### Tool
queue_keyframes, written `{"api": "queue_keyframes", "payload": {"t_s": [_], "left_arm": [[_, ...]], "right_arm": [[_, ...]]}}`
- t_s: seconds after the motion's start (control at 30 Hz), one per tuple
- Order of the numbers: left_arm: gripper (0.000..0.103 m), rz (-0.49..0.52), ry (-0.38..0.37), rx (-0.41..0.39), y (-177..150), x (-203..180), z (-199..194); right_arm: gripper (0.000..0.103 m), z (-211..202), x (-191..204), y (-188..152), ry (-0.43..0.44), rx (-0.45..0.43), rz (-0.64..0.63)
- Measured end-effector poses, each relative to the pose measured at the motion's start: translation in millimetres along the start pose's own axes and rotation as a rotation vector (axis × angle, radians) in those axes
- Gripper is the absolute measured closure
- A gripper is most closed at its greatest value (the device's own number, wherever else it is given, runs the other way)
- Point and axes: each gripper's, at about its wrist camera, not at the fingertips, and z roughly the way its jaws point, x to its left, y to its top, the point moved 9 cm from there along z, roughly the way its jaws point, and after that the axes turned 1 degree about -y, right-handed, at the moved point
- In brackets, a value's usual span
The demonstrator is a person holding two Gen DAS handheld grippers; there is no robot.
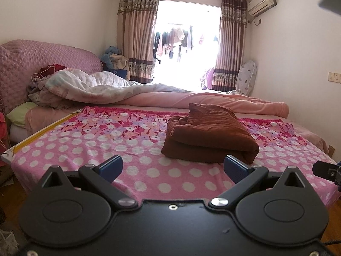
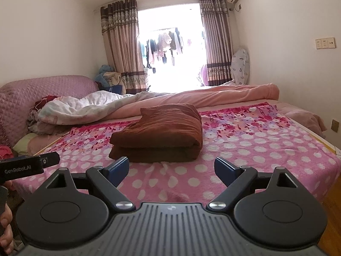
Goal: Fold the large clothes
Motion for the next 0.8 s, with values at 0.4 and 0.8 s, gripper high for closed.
{"api": "queue_keyframes", "payload": {"t_s": [0.4, 0.8], "left_arm": [[0.000, 0.007, -0.006, 0.011, -0.4, 1.7, 1.4], [0.000, 0.009, -0.010, 0.021, -2.4, 0.8, 2.3]], "right_arm": [[0.000, 0.7, 1.1, 0.8, 0.004, 0.001, -0.002], [0.000, 0.3, 2.7, 0.3, 0.004, 0.002, -0.003]]}}
